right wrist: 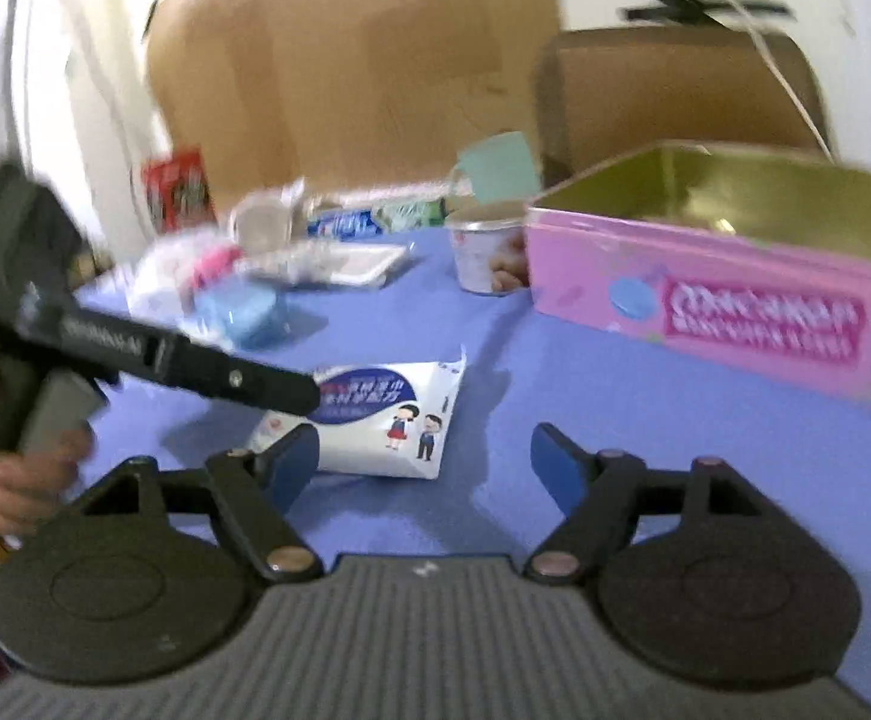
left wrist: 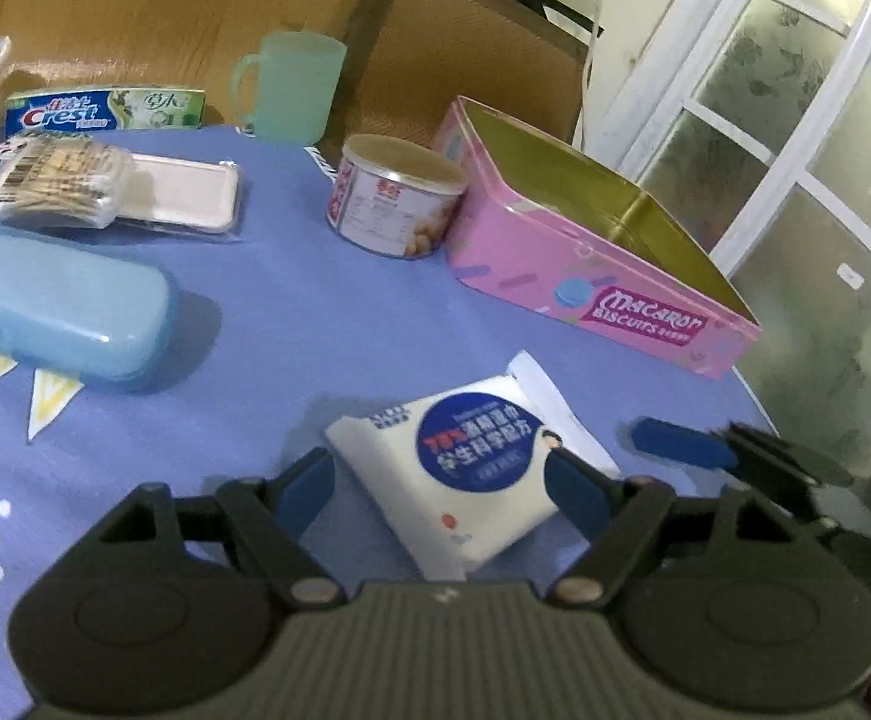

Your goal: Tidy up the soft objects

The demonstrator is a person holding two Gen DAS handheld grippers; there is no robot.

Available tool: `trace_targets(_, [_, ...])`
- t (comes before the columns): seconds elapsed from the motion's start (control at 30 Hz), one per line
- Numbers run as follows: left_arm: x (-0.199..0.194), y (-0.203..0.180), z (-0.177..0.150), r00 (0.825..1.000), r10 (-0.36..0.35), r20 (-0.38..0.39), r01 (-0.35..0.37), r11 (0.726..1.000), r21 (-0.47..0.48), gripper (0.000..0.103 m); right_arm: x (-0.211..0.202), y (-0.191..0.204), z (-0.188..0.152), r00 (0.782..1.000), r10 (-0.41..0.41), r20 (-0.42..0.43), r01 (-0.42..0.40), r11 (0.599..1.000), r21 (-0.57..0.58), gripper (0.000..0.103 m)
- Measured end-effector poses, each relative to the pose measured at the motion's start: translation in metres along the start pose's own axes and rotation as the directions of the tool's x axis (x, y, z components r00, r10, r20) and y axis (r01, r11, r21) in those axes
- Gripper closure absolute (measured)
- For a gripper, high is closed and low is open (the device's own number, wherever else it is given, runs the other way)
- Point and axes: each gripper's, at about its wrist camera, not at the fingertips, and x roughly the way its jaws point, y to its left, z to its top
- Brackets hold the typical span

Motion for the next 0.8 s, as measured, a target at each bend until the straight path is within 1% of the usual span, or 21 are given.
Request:
trace_targets(0.03, [0.0,-0.001,0.0,1.0,0.001,0.0,-0.001,1.0,-0.002,0.027,0.009,0.004,0.001,1.0,0.008,-0.013,-0.008,0.999,-0.037,0.024])
trace_targets(0.1, [0.005,-0.007,0.0,1.0,0.009,-0.004,-0.009,1.0,0.012,0.031,0.031,0.009,-0.001,0.997,0.018,-0.07,-0.024,0.996,-0.089,0.023])
trace_targets(0.13, [0.007,-0.011,0.001,1.0,0.014,-0.012,-0.014,0.999,0.033,0.034,0.037,0.015,-0.003,0.998,0.013,-0.055,-0.021,0.99,-0.142,0.033])
trace_targets(0.17, [0.01,-0.017,0.003,0.999,0.035,-0.017,-0.034,0.998,0.057,0.034,0.04,0.021,-0.004,0.998,0.014,-0.057,-0.025,0.982,-0.187,0.035])
trace_targets(0.2, [0.013,-0.024,0.007,0.998,0.067,-0.014,-0.066,0.994,0.087,0.034,0.04,0.024,-0.003,0.999,-0.002,-0.045,-0.007,0.98,-0.198,0.042])
trace_targets(0.23, [0.015,-0.03,0.012,0.997,0.071,-0.01,-0.069,0.991,0.111,0.034,0.04,0.023,0.0,0.999,-0.02,-0.029,0.014,0.983,-0.186,0.048])
trace_targets(0.33, [0.015,-0.051,0.036,0.999,0.02,0.031,-0.024,0.987,0.156,0.034,0.027,0.004,0.013,0.997,-0.052,0.062,0.057,0.995,-0.084,0.05])
trace_targets(0.43, [0.02,-0.084,0.069,0.996,-0.026,0.087,0.006,0.973,0.23,0.034,0.006,-0.016,0.026,0.98,-0.114,0.164,0.12,0.992,-0.03,0.052])
trace_targets(0.5, [0.03,-0.107,0.089,0.99,-0.058,0.129,0.019,0.958,0.286,0.033,-0.002,-0.029,0.038,0.961,-0.175,0.215,0.184,0.983,-0.019,0.052])
trace_targets(0.53, [0.038,-0.118,0.099,0.987,-0.074,0.144,0.027,0.953,0.303,0.03,-0.004,-0.039,0.046,0.945,-0.224,0.239,0.233,0.972,-0.009,0.051])
trace_targets(0.57, [0.047,-0.127,0.108,0.985,-0.085,0.151,0.035,0.95,0.31,0.025,-0.006,-0.049,0.051,0.931,-0.263,0.253,0.269,0.963,0.011,0.051])
trace_targets(0.63, [0.063,-0.141,0.119,0.985,-0.092,0.149,0.041,0.947,0.318,0.024,-0.008,-0.078,0.062,0.891,-0.366,0.268,0.36,0.93,0.074,0.049])
trace_targets(0.67, [0.069,-0.143,0.12,0.985,-0.078,0.153,0.026,0.949,0.313,0.024,-0.006,-0.091,0.064,0.864,-0.43,0.262,0.422,0.902,0.09,0.047])
trace_targets(0.7, [0.072,-0.143,0.118,0.986,-0.065,0.153,0.015,0.952,0.304,0.024,-0.002,-0.101,0.064,0.838,-0.49,0.242,0.479,0.871,0.106,0.047])
trace_targets(0.73, [0.072,-0.138,0.113,0.987,-0.065,0.148,0.018,0.955,0.296,0.024,0.0,-0.113,0.063,0.821,-0.528,0.218,0.511,0.85,0.133,0.047])
trace_targets(0.77, [0.068,-0.132,0.107,0.986,-0.073,0.147,0.028,0.956,0.29,0.024,-0.002,-0.119,0.061,0.824,-0.524,0.213,0.499,0.851,0.163,0.047])
trace_targets(0.8, [0.062,-0.126,0.101,0.986,-0.074,0.15,0.028,0.957,0.288,0.024,-0.007,-0.124,0.058,0.832,-0.508,0.223,0.47,0.859,0.204,0.047])
